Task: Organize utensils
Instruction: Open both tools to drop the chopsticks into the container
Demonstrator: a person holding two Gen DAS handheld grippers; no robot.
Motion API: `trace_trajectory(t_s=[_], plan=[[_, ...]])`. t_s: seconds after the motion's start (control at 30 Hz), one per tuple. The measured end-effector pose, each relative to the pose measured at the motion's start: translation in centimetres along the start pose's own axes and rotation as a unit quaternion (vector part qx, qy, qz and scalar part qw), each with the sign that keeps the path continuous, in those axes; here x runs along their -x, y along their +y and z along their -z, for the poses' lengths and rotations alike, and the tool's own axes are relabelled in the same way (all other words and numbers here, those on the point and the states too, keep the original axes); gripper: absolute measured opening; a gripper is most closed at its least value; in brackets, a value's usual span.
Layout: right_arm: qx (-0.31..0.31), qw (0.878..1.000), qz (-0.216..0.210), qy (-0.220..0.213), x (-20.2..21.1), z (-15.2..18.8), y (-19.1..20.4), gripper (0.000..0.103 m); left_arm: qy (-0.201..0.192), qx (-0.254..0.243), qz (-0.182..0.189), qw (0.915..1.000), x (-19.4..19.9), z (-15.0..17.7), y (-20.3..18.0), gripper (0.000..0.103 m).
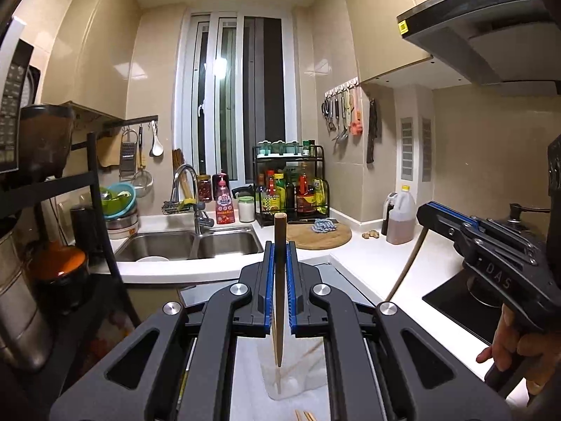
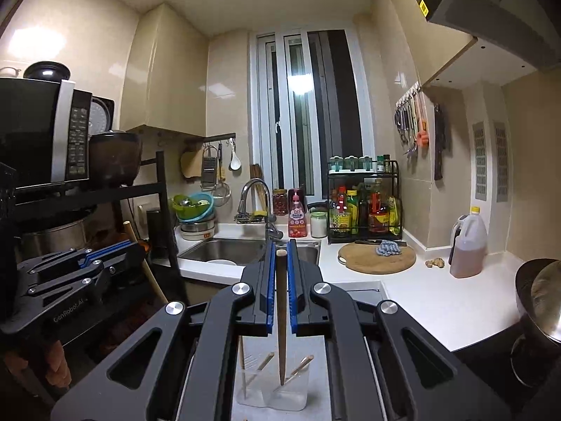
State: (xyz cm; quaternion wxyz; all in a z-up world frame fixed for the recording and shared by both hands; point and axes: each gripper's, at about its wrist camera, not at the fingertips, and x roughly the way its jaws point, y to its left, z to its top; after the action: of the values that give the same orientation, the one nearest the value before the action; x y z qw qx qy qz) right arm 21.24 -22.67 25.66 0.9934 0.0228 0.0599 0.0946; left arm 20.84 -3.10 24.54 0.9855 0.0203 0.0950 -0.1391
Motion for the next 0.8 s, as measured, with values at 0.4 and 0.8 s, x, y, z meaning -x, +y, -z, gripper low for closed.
trace_trajectory(t_s=[0.4,0.8], plan=[[0.001,1.0,-0.004,-0.012,-3.5,-0.3,0.0,0.007,0.03,0.025,0.007,0.9992,-5.0,1.3,1.5,0.007],[-0.004,0.996,-0.002,0.086,-6.8,6.9,-0.2,0.012,0.119,0.034,-0.005,0.9923,-9.0,7.1,2.4,0.009]])
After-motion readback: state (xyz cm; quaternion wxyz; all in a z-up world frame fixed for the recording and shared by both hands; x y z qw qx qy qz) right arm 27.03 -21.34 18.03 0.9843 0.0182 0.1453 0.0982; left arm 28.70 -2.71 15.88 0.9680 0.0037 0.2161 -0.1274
